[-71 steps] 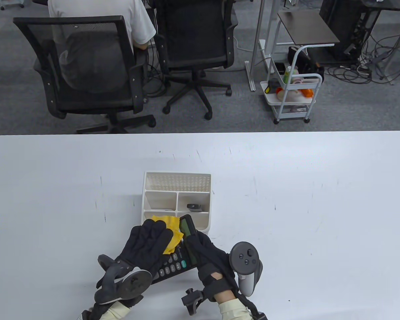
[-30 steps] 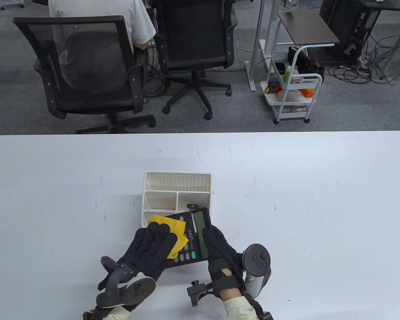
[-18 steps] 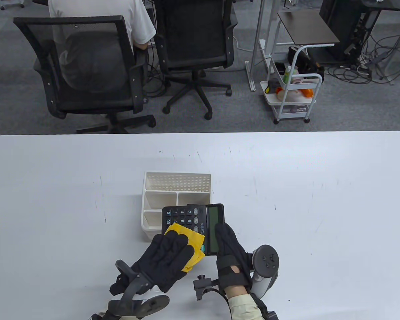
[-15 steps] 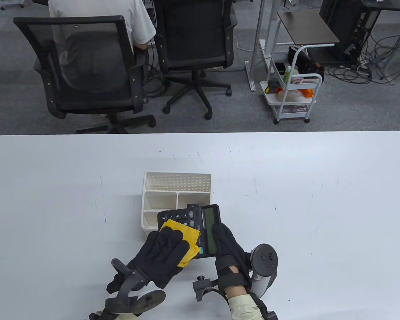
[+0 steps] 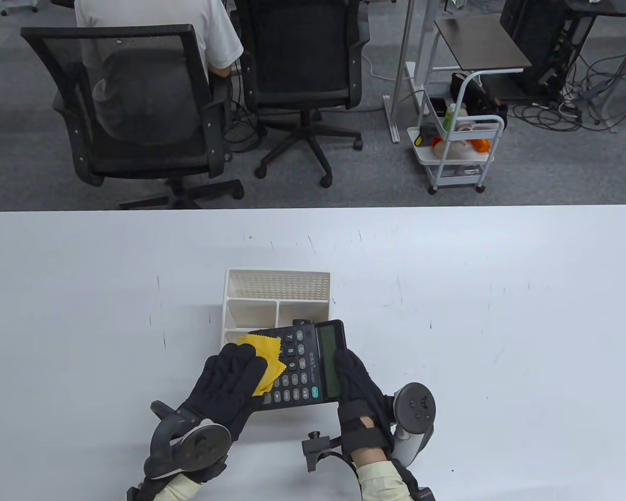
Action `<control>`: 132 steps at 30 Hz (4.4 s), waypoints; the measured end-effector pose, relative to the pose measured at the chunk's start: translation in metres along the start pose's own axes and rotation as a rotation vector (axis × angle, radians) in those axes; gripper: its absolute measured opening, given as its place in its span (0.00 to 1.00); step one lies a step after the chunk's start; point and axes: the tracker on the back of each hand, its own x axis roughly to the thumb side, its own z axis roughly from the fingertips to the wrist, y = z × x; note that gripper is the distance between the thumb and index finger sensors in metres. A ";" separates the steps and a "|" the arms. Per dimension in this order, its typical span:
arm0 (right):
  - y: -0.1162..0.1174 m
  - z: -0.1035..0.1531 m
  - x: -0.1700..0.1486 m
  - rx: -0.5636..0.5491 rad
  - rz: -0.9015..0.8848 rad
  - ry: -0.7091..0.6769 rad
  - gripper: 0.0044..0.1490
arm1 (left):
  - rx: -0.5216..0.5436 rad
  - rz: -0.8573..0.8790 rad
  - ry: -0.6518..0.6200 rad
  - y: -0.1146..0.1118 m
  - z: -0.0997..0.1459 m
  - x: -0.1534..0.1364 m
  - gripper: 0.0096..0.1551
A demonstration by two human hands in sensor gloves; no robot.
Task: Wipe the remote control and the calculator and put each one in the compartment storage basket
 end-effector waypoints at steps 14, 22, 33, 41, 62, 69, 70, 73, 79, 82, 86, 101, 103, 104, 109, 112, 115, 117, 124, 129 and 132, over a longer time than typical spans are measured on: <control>0.000 0.001 0.000 -0.017 0.005 -0.021 0.40 | -0.032 -0.226 -0.276 -0.016 0.004 0.050 0.30; 0.019 0.005 0.004 0.120 0.076 -0.073 0.40 | -0.028 -0.225 -0.307 -0.017 0.004 0.055 0.31; 0.030 0.005 0.007 0.247 0.158 -0.114 0.40 | -0.002 -0.180 -0.055 -0.004 -0.002 0.016 0.30; 0.025 0.001 0.009 0.263 0.186 -0.143 0.39 | -0.050 0.114 0.234 0.001 -0.001 -0.036 0.31; 0.023 0.001 0.006 0.265 0.127 -0.210 0.66 | 0.197 0.277 0.179 0.035 0.006 -0.037 0.28; 0.017 -0.002 -0.009 0.305 0.126 0.071 0.62 | 0.249 0.128 0.079 0.034 0.007 -0.025 0.28; 0.018 -0.003 -0.008 0.324 0.113 0.074 0.61 | 0.245 0.103 0.052 0.032 0.007 -0.022 0.28; 0.019 -0.004 -0.011 0.277 -0.001 0.080 0.59 | 0.243 -0.009 -0.052 0.027 0.007 -0.009 0.27; 0.014 -0.001 -0.008 0.134 -0.237 0.107 0.50 | 0.146 -0.095 -0.138 0.015 0.004 0.011 0.31; 0.011 -0.002 -0.005 0.153 -0.220 0.070 0.50 | 0.032 -0.134 -0.116 0.004 0.001 0.016 0.40; 0.006 -0.004 -0.002 0.087 -0.264 0.037 0.49 | 0.027 -0.286 -0.065 0.001 0.001 0.015 0.48; 0.006 -0.002 -0.001 0.082 -0.254 0.005 0.47 | 0.045 -0.163 -0.195 -0.003 0.001 0.025 0.33; 0.005 -0.002 -0.001 0.084 -0.254 0.005 0.46 | 0.015 -0.160 -0.161 -0.005 0.000 0.021 0.36; 0.004 -0.002 0.000 0.074 -0.256 0.003 0.46 | 0.008 -0.182 -0.141 -0.006 0.000 0.018 0.39; 0.002 -0.002 0.002 0.057 -0.273 -0.015 0.46 | 0.080 -0.311 -0.140 -0.004 0.002 0.013 0.45; 0.004 -0.001 0.002 0.079 -0.294 -0.006 0.46 | 0.186 -0.446 -0.183 0.001 0.004 0.017 0.42; 0.004 -0.001 0.002 0.075 -0.295 -0.005 0.46 | 0.206 -0.333 -0.176 0.004 0.005 0.016 0.31; 0.003 -0.002 0.002 0.065 -0.292 -0.010 0.46 | 0.167 -0.239 -0.197 0.003 0.005 0.015 0.30; 0.004 -0.004 0.002 0.114 -0.234 0.000 0.45 | 0.071 -0.171 -0.209 -0.002 0.001 0.020 0.32; 0.007 -0.002 0.004 0.106 -0.199 -0.021 0.44 | -0.003 -0.067 -0.088 -0.004 0.000 0.003 0.32; 0.006 -0.001 0.004 0.077 -0.225 -0.032 0.44 | 0.003 -0.067 -0.085 -0.002 0.001 0.000 0.32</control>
